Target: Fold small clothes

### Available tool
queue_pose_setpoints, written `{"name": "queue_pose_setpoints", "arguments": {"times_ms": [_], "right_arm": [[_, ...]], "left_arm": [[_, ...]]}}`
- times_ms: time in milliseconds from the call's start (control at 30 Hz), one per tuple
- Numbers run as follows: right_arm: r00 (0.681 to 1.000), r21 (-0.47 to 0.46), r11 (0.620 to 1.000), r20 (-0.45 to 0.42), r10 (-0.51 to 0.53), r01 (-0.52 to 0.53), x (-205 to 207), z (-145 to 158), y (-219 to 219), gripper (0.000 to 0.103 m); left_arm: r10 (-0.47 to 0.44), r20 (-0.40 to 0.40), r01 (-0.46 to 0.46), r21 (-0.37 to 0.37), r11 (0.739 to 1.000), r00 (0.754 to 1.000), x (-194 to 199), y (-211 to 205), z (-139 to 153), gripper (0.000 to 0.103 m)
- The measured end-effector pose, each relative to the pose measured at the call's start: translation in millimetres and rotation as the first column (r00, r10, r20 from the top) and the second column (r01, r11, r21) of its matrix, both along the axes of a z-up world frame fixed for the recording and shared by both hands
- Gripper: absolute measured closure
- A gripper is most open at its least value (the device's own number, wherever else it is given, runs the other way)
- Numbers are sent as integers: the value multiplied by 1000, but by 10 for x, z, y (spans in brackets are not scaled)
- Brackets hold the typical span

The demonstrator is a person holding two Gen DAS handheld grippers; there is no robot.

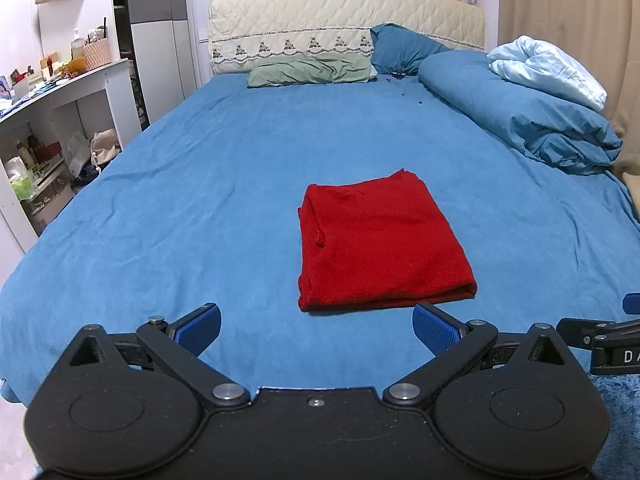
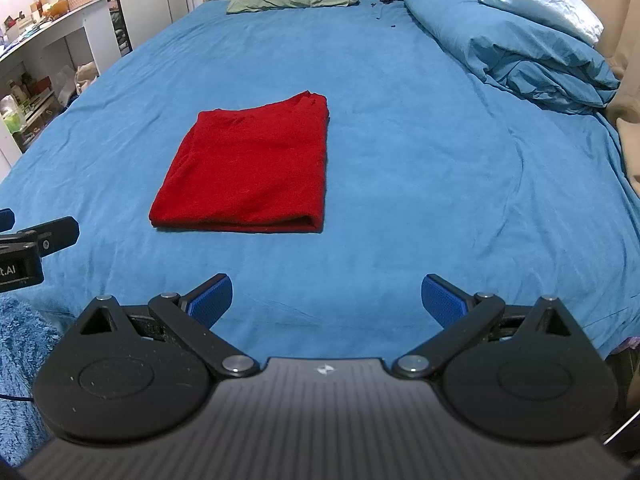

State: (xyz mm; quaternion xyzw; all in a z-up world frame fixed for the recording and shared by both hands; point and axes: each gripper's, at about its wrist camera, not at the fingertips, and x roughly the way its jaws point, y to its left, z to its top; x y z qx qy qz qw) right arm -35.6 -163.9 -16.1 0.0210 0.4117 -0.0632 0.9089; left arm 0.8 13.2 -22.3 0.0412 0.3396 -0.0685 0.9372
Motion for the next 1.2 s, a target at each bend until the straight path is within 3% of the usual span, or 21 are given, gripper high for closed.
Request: {"name": "queue_pose_setpoints", "arguments": {"times_ms": [1200], "right_arm": [[1000,1,1000,1,1,-1,9,9,53,0]], "left_arm": [[10,27,-9,-18,1000,1000,-21,21,10,0]]}}
